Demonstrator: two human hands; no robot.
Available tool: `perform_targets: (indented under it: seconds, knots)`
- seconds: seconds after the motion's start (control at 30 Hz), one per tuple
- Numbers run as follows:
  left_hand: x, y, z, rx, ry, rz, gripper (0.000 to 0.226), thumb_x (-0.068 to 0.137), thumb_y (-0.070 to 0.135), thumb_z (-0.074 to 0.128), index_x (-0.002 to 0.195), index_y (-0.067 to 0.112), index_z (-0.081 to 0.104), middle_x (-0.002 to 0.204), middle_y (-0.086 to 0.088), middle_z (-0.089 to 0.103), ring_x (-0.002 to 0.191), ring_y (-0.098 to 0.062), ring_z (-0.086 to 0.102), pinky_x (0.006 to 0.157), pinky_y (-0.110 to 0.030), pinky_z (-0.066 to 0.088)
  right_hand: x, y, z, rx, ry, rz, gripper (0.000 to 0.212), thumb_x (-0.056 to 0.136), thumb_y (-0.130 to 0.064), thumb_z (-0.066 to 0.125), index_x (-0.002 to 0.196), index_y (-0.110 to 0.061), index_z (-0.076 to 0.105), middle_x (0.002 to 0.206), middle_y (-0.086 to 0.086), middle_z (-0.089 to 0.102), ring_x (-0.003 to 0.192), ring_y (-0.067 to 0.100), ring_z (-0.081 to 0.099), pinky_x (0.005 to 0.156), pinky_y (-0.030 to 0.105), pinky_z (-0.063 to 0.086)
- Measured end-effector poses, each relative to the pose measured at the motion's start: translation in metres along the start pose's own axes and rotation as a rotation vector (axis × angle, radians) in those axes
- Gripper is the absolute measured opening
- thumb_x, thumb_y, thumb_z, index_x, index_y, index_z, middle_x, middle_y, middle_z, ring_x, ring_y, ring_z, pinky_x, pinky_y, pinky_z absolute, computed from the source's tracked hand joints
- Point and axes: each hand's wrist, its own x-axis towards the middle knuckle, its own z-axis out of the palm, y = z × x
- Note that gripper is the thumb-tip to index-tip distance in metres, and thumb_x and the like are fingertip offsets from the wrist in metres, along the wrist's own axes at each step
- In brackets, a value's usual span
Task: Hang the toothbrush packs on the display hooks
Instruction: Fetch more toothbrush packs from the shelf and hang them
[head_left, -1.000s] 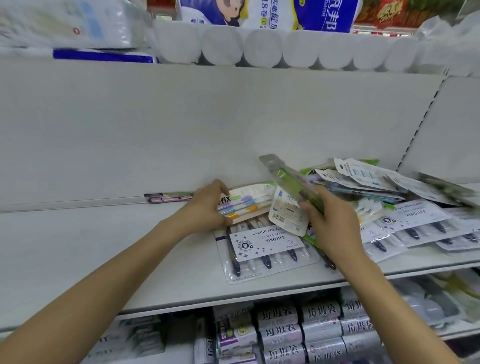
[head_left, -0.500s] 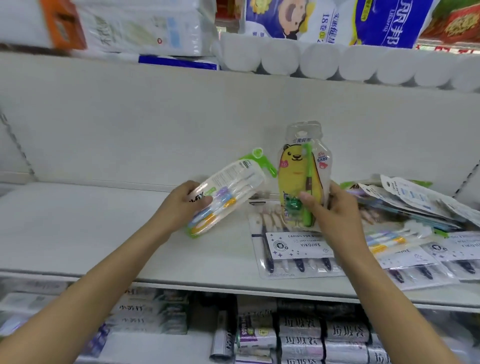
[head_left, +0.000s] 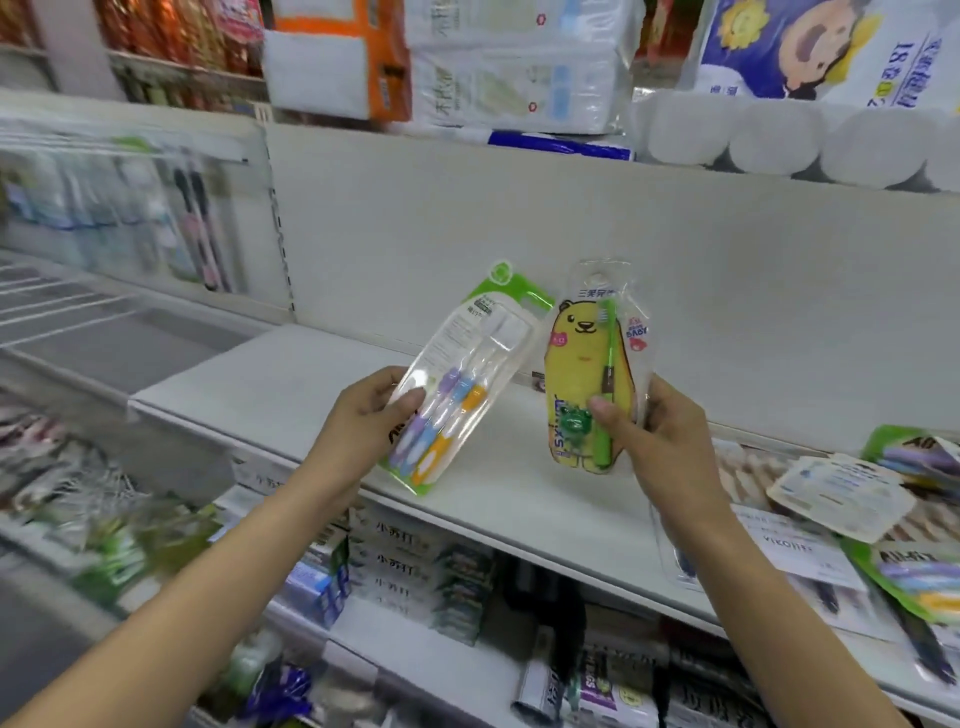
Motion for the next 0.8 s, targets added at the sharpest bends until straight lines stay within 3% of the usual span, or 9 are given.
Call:
perform_targets:
  seconds: [0.13, 0.3, 0.47, 0.63, 0.73, 0.8]
  knots:
    - [-0.016, 0.002, -0.044, -0.127, 0.159, -0.049, 0.015, 0.100, 0.016, 0.055, 0.106, 0.021, 0.068, 0.096, 0.004, 0.077, 0.087, -0.008, 0.067, 0.077, -0.022, 0.052, 0.000, -0.005, 0.049, 0.042, -0.095, -0.019, 0.020, 0.088, -0.006, 0.071, 0.108, -0.009, 0.070, 0.095, -0.003, 0.078, 0.087, 0.011, 0.075, 0.068, 0.017, 0.056]
    - [-0.048, -0.003, -0.118, -0.190, 0.333, -0.090, 0.018, 0.098, 0.019, 0.059, 0.090, 0.031, 0.071, 0.093, 0.005, 0.076, 0.091, -0.014, 0.065, 0.087, -0.034, 0.047, -0.006, -0.012, 0.127, 0.078, -0.223, -0.012, 0.025, 0.087, -0.004, 0.073, 0.112, -0.008, 0.068, 0.101, 0.000, 0.077, 0.091, 0.013, 0.074, 0.074, 0.022, 0.058]
    - [-0.084, -0.011, -0.208, -0.200, 0.456, -0.127, 0.011, 0.098, 0.015, 0.059, 0.103, 0.017, 0.068, 0.095, 0.005, 0.075, 0.094, -0.012, 0.066, 0.089, -0.035, 0.050, -0.023, -0.023, 0.224, 0.127, -0.335, -0.009, 0.025, 0.088, -0.004, 0.072, 0.110, -0.015, 0.068, 0.099, -0.004, 0.077, 0.091, 0.009, 0.073, 0.074, 0.020, 0.057]
    - [-0.119, -0.017, -0.312, -0.180, 0.498, -0.160, 0.015, 0.098, 0.015, 0.057, 0.107, 0.009, 0.068, 0.106, -0.008, 0.073, 0.085, -0.012, 0.069, 0.078, -0.027, 0.057, -0.047, -0.035, 0.327, 0.143, -0.406, -0.006, 0.015, 0.093, -0.009, 0.069, 0.107, -0.014, 0.066, 0.099, -0.001, 0.077, 0.092, 0.012, 0.073, 0.076, 0.024, 0.058]
    - [-0.139, -0.016, -0.370, -0.143, 0.509, -0.157, 0.021, 0.097, 0.014, 0.058, 0.114, 0.004, 0.066, 0.114, -0.014, 0.072, 0.090, -0.016, 0.069, 0.080, -0.030, 0.055, -0.062, -0.044, 0.388, 0.144, -0.418, -0.019, 0.012, 0.093, -0.011, 0.069, 0.104, -0.014, 0.066, 0.098, 0.001, 0.076, 0.093, 0.017, 0.073, 0.081, 0.035, 0.060]
    - [-0.151, -0.013, -0.404, -0.118, 0.508, -0.128, 0.019, 0.097, 0.010, 0.057, 0.112, 0.002, 0.065, 0.105, -0.014, 0.074, 0.075, -0.010, 0.070, 0.062, -0.019, 0.053, -0.072, -0.051, 0.425, 0.155, -0.434, -0.017, 0.014, 0.092, -0.011, 0.070, 0.104, -0.018, 0.067, 0.099, 0.001, 0.076, 0.094, 0.016, 0.073, 0.083, 0.036, 0.060]
